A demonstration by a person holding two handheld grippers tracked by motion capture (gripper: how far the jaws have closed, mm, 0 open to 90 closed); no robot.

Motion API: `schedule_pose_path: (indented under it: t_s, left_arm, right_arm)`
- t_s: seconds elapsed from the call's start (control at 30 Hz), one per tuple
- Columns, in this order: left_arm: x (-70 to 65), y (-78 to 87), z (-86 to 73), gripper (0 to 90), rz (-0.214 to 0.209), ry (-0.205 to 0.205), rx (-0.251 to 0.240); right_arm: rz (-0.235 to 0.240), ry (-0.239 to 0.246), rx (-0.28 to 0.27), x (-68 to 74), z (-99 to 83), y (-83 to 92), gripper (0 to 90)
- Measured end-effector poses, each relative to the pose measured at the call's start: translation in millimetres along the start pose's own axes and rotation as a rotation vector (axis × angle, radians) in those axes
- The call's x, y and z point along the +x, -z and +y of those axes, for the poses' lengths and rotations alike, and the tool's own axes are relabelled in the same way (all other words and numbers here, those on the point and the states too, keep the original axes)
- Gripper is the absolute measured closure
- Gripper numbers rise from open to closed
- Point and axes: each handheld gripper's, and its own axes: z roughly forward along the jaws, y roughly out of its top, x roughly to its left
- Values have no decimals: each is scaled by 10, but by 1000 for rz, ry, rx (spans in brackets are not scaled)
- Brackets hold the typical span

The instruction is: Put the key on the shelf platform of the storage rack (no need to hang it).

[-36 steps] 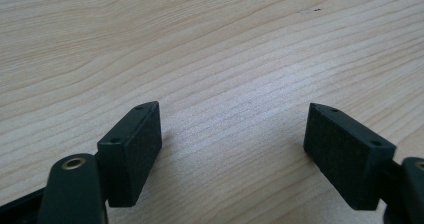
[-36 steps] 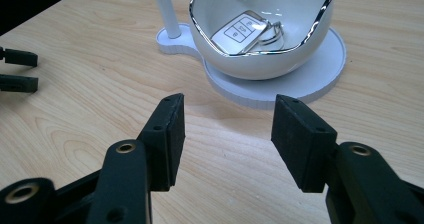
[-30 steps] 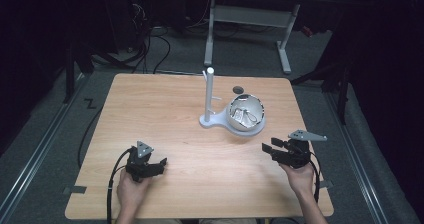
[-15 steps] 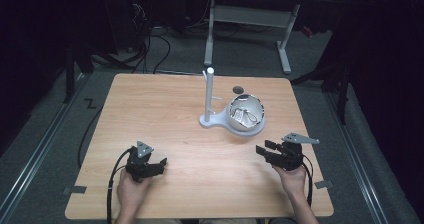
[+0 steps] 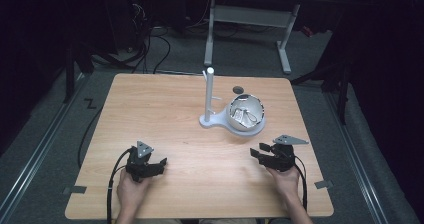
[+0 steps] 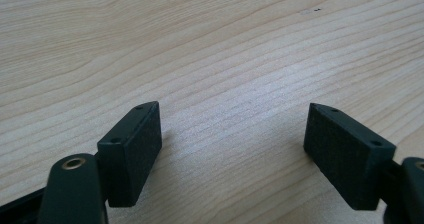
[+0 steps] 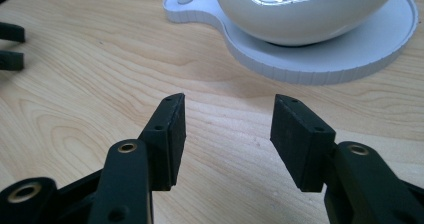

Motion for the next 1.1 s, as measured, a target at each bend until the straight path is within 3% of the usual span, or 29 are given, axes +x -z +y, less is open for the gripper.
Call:
schedule_pose_path:
  t_s: [0.37,0.6,1.1]
  left_arm:
    - [0,-1,0,235,1,0,-1]
    - [0,0,0,235,0,0,0]
    - [-4,0,-2,235,2,1,-2]
  right_arm:
    - [-38,21,47,1,-84,-177,485]
    - [-139,113,97,21,-126,-257,477]
    - [-178,116,92,-23,-194,-355,443]
